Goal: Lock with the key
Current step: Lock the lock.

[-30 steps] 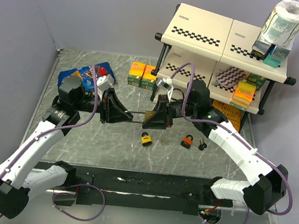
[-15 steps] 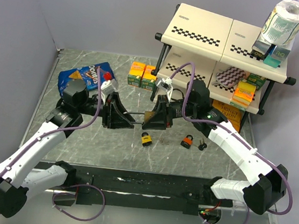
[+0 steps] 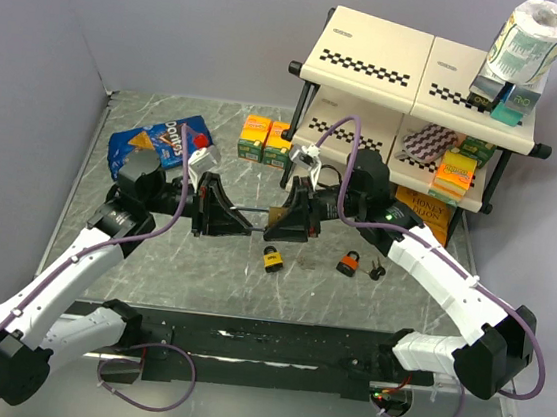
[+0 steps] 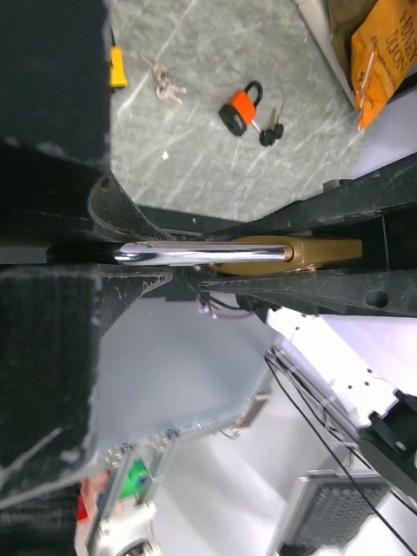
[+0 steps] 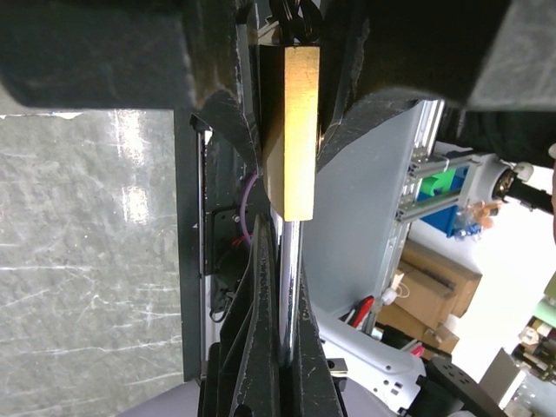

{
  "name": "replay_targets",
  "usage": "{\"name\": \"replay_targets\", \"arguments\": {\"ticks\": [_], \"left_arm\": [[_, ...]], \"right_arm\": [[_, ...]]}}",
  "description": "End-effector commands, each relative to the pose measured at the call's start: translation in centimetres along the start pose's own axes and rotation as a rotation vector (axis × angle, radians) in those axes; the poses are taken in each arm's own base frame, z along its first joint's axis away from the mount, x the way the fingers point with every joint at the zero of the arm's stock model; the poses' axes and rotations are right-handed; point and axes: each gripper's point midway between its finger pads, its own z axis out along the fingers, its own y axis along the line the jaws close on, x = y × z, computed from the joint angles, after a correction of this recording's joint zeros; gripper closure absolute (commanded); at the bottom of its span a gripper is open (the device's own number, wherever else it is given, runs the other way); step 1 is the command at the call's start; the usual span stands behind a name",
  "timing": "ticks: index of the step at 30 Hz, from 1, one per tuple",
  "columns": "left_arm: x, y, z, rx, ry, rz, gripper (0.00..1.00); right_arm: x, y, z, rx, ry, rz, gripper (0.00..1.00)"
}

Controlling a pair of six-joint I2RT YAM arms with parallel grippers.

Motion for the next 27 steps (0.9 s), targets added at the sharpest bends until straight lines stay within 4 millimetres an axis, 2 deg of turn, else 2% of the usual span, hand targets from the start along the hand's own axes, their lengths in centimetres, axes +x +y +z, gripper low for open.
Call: {"name": "replay_targets", "arguments": {"ticks": [1, 5, 14, 23, 27], "left_arm": [[-3.0, -2.7, -0.2, 0.064, -0.084, 0.080, 0.99], [-4.2, -3.6, -0.3, 0.085, -0.128, 0.067, 0.99], [-4.7, -3.4, -0.1, 0.089, -0.167, 0.017, 0.99], [-4.9, -3.3, 0.9, 0.112, -0.197, -0.044, 0.99], [-5.0, -3.1, 1.2, 0.099, -0.217, -0.050, 0.99]], "right_arm": [[-1.7, 2.7, -0.3, -0.083, -0.016, -0.146, 0.41], [-1.3, 2.8, -0.4, -0.089, -0.016, -0.152, 0.37], [-1.4, 3.1, -0.4, -0.097, -0.020, -0.185, 0.43], [-2.0, 3.9, 0.3, -0.128, -0.022, -0.219, 0.75], [-1.9, 4.7, 0.7, -0.158, -0.014, -0.221, 0.83]]}}
